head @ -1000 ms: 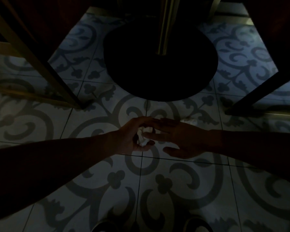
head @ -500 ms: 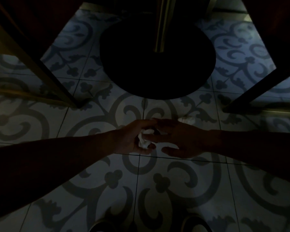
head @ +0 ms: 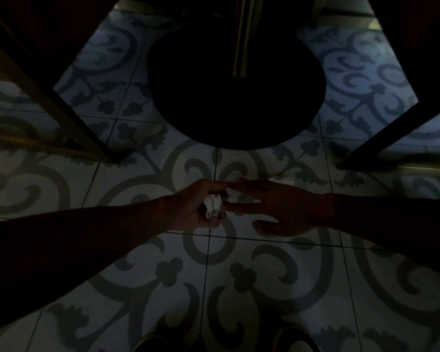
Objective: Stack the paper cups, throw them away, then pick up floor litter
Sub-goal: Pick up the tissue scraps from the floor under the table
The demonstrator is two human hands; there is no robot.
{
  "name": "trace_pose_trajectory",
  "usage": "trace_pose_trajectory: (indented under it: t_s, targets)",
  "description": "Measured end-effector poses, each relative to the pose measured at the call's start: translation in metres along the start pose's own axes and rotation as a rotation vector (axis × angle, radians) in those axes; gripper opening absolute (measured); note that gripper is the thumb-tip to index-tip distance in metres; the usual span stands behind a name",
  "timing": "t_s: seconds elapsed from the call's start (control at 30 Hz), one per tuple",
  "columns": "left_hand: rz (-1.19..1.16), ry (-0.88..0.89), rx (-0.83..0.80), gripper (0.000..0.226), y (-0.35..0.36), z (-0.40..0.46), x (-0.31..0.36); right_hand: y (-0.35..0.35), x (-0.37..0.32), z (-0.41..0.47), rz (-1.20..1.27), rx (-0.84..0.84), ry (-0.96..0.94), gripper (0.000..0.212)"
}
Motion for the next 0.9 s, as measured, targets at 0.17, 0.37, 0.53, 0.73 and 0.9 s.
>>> trace_pose_trajectory:
  t_s: [0.17,0.37,0.53,0.73,0.9]
  targets:
    - [0.007,-0.023,-0.015,0.038,-0.001,0.0,0.003,0.011,0.036,-0.007,-0.086,-0.054,0.115,0.064]
    - [-0.074,-0.01,0.04,0.052,-0.01,0.006,0.003,0.012,0.084,-0.025,-0.027,-0.06,0.218,0.054]
    - [-0.099,-0.014,0.046,0.058,-0.011,0.011,0.004,0.031,0.115,-0.023,0.062,-0.158,0.409,0.062]
    - [-0.126,-0.015,0.033,0.06,-0.008,0.016,0.003,0.037,0.116,-0.002,0.088,-0.167,0.454,0.056]
    - [-0.144,-0.018,0.028,0.061,-0.01,0.014,0.002,0.034,0.112,0.01,0.127,-0.088,0.434,0.029]
Point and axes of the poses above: each hand's wrist, its own z-axis towards the middle knuckle, its own y-axis out of the palm, x = y × z, the point moved 10 cm from there along z, towards the middle knuckle, and after that the axes turned 14 degrees about y, right-handed, at the moved point
